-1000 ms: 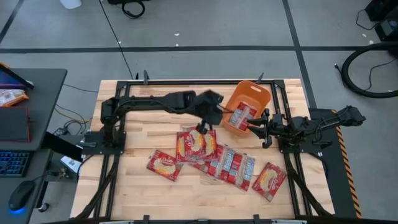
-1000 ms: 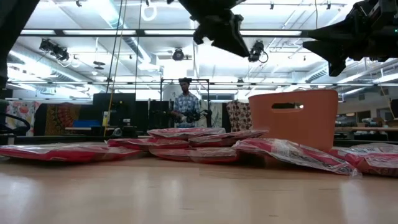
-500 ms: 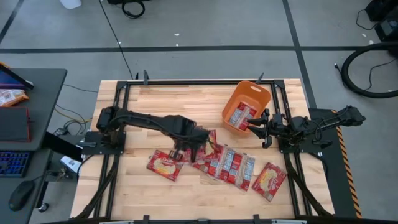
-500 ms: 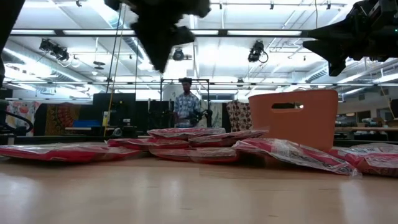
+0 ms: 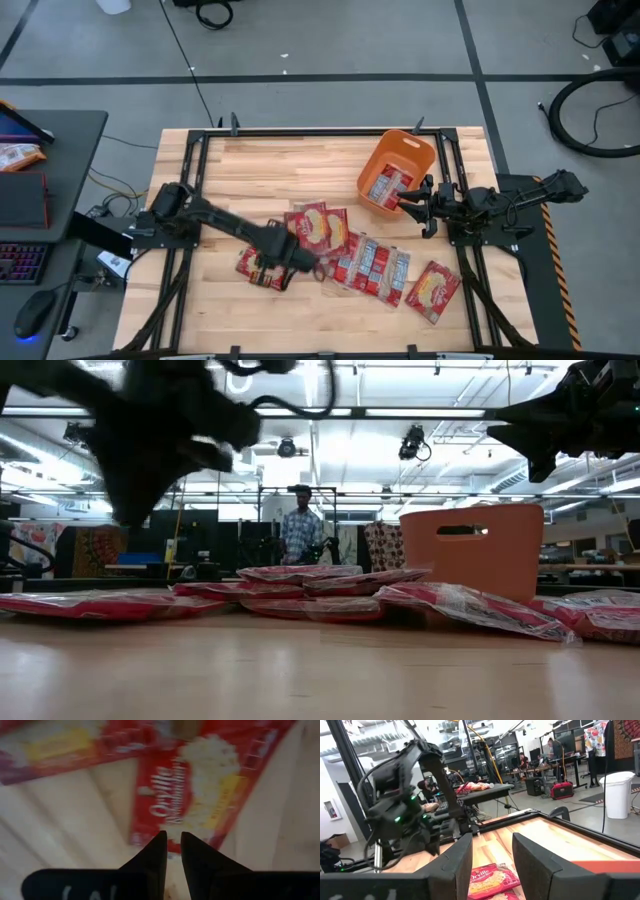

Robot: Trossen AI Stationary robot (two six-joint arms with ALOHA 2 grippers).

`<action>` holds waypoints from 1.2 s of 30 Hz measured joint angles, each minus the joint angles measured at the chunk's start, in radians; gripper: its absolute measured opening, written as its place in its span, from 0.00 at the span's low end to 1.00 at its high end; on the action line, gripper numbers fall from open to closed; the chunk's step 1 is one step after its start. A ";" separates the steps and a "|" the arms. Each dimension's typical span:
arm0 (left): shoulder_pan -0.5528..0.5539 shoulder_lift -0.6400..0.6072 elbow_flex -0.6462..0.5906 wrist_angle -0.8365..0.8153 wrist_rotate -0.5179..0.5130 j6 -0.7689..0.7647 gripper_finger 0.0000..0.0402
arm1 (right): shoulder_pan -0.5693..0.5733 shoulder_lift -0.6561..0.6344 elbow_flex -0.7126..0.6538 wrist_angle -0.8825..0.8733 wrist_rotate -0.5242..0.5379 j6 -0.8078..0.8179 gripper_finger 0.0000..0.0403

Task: Sort popcorn bags into baskets
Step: Put the red popcorn bag into the orange bin

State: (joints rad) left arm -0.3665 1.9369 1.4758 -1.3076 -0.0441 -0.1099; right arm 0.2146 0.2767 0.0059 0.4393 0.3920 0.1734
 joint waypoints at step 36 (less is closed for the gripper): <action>-0.370 0.193 -0.061 0.068 -0.332 -0.514 0.41 | 0.000 0.000 0.000 0.002 0.000 0.000 0.36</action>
State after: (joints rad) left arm -0.7361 2.1301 1.4149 -1.2397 -0.3756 -0.6239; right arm 0.2146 0.2768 0.0059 0.4417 0.3920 0.1734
